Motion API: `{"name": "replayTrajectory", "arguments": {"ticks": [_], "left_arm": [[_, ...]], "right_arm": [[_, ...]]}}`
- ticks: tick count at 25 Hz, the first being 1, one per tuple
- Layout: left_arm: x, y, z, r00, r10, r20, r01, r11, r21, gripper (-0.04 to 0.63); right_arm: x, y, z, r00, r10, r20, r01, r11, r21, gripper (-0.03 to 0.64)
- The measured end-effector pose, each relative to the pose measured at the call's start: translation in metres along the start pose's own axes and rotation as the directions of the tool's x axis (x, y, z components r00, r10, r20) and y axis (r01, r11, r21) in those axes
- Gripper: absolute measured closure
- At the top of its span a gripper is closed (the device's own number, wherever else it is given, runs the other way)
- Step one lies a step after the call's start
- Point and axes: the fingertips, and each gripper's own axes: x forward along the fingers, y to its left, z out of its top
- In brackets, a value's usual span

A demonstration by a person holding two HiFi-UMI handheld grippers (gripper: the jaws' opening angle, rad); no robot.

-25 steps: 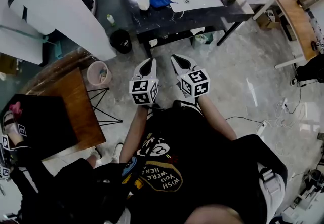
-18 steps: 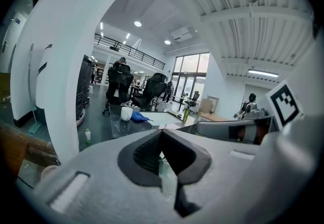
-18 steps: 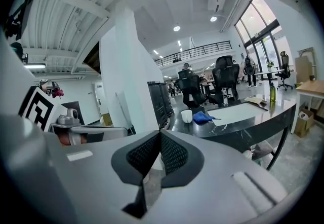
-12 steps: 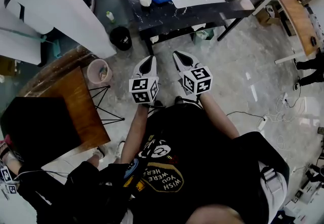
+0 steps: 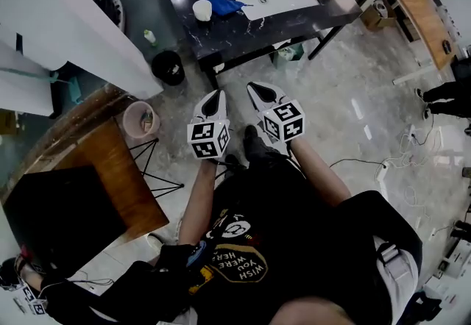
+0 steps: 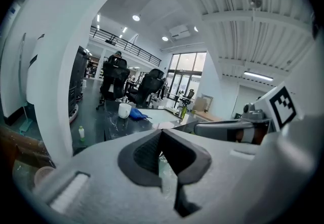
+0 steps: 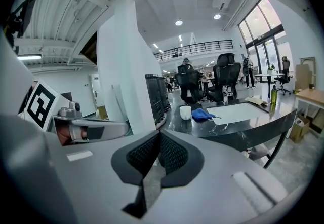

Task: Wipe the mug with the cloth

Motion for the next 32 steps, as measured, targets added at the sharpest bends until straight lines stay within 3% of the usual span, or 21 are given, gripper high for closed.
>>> {"name": "replayTrajectory", "arguments": {"ticks": [6,13,19,32], "left_arm": [[0.046,0.019,0.013,1.0,0.011,-0.01,-0.011,1.0,-0.028,0.592],[0.118,0.042,0.04,0.998,0.051,-0.032,-0.051,0.999,0.014,0.592],[0.153,0.068,0.061,0.995,0.096,-0.034,-0.096,0.995,0.002,0.592],[0.245,0.186,0.074,0.998,0.01,-0.058,-0.011,1.0,-0.011,0.592]], "right_arm": [[0.035,-0.032,0.008,1.0,0.014,-0.02,-0.014,1.0,0.023,0.614],[0.087,-0.094,0.035,0.998,0.056,-0.016,-0.055,0.997,0.051,0.614],[0.132,-0.118,0.051,0.993,0.109,-0.053,-0.107,0.993,0.045,0.615],[0.266,-0.165,0.067,0.996,0.045,-0.081,-0.047,0.999,-0.02,0.615]]}}
